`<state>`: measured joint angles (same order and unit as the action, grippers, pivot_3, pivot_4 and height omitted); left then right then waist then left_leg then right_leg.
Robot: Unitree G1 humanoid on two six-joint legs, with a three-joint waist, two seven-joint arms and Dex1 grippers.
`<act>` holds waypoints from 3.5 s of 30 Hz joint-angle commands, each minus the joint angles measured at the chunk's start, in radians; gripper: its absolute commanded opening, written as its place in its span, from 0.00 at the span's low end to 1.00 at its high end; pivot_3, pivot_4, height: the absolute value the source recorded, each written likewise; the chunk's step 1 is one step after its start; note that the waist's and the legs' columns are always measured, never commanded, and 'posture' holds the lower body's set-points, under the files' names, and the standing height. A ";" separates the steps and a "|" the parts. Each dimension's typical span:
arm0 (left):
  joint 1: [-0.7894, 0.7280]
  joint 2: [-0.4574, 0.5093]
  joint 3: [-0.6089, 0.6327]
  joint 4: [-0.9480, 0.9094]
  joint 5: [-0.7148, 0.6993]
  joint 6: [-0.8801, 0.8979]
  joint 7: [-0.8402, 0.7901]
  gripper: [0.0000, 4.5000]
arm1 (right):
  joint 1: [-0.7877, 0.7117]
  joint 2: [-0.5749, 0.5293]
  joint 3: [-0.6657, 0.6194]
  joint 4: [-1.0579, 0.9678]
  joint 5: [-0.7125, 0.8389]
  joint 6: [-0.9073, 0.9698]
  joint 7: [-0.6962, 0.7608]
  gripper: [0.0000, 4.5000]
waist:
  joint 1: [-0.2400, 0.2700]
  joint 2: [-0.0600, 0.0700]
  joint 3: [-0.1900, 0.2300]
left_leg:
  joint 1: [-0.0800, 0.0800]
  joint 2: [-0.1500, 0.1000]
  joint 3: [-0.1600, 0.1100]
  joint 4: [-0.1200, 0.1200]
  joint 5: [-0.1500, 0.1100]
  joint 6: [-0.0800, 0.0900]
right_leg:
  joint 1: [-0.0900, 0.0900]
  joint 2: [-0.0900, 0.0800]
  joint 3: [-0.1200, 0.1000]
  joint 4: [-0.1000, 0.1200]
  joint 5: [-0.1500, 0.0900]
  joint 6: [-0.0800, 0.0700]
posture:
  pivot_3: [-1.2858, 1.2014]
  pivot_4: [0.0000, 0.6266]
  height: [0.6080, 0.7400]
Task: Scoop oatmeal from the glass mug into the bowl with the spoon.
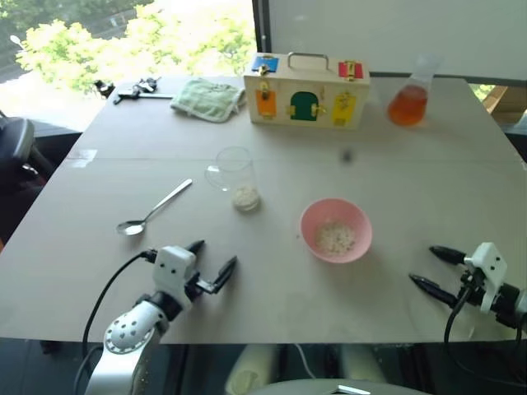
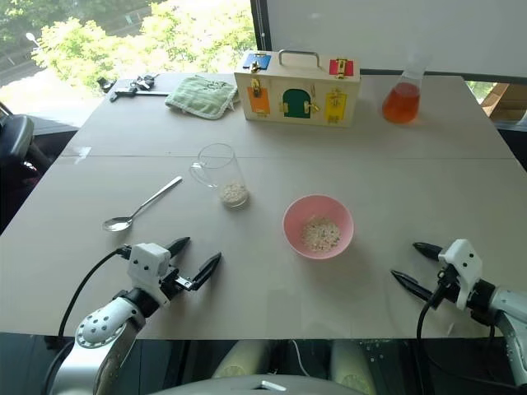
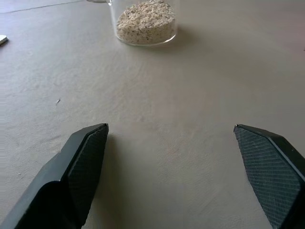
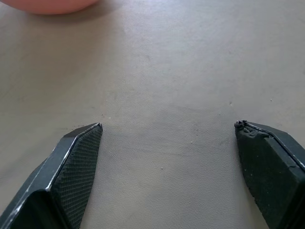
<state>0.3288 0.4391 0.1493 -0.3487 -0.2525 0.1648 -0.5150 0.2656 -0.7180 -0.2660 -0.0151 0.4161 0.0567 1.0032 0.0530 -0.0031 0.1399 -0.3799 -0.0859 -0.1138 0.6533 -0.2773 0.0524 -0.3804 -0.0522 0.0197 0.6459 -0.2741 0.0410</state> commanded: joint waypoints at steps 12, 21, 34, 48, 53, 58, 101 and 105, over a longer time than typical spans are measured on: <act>-0.188 0.147 0.278 0.092 -0.109 0.079 -0.007 1.00 | -0.064 -0.160 -0.005 -0.761 0.560 0.543 -0.149 1.00 | -0.014 0.003 0.005 | -0.003 0.000 -0.001 0.000 0.001 -0.001 | -0.004 0.001 0.000 0.002 0.000 0.000 | 0.52 0.24 1.00; -0.359 0.287 0.228 0.355 -0.020 0.114 -0.031 1.00 | -0.403 -0.128 0.192 -0.832 0.511 0.649 -0.355 1.00 | -0.013 0.000 0.007 | -0.008 0.000 -0.001 -0.001 0.004 -0.005 | -0.009 0.001 -0.001 0.000 0.000 0.000 | 0.52 0.24 1.00; -0.601 0.425 0.037 0.812 0.066 0.132 -0.306 0.81 | -0.314 -0.127 0.201 -0.807 0.358 0.543 -0.276 1.00 | -0.026 0.000 0.005 | -0.013 -0.001 0.000 0.002 0.005 -0.008 | -0.017 0.000 0.000 0.011 0.000 0.000 | 0.52 0.24 1.00; -0.537 0.469 0.074 0.830 0.028 0.206 -0.382 0.02 | -0.367 -0.095 0.199 -0.814 0.368 0.564 -0.300 1.00 | -0.068 0.003 0.003 | -0.004 0.000 0.004 0.000 0.005 -0.006 | -0.015 0.001 0.007 0.017 0.000 0.000 | 0.52 0.24 1.00; -0.366 0.416 0.230 0.541 -0.135 0.308 -0.377 0.02 | -0.386 -0.089 0.205 -0.797 0.382 0.582 -0.297 1.00 | -0.075 0.003 0.003 | -0.004 0.000 0.008 -0.001 0.005 -0.007 | -0.016 0.001 0.011 0.016 0.000 0.000 | 0.52 0.24 1.00; -0.127 0.331 0.419 0.144 -0.348 0.443 -0.369 0.02 | -0.385 -0.104 0.228 -0.733 0.325 0.576 -0.266 1.00 | -0.063 -0.001 0.005 | -0.007 0.000 0.008 -0.001 0.005 -0.006 | -0.017 0.001 0.011 0.014 0.000 0.000 | 0.52 0.24 1.00; -0.539 0.040 -0.304 0.065 0.070 -0.199 -0.270 0.00 | -0.735 0.408 0.155 -0.424 0.717 1.070 -0.856 0.57 | -0.064 -0.003 0.006 | -0.019 0.000 0.010 0.006 0.006 -0.008 | -0.030 0.003 0.011 0.022 0.001 0.000 | 0.52 0.24 1.00; -0.550 0.027 -0.303 0.078 0.074 -0.206 -0.262 0.00 | -0.736 0.413 0.157 -0.419 0.728 1.073 -0.867 0.15 | -0.069 -0.003 0.006 | -0.019 0.000 0.010 0.008 0.006 -0.008 | -0.031 0.004 0.012 0.025 0.001 0.000 | 0.52 0.24 1.00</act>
<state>-0.2120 0.4702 -0.1606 -0.2552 -0.1771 -0.0112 -0.7814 -0.4628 -0.3064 -0.0956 -0.4116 1.1272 1.1324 0.1441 -0.0162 -0.0056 0.1457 -0.3992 -0.0856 -0.1033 0.6620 -0.2710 0.0441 -0.4115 -0.0486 0.0316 0.6720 -0.2736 0.0409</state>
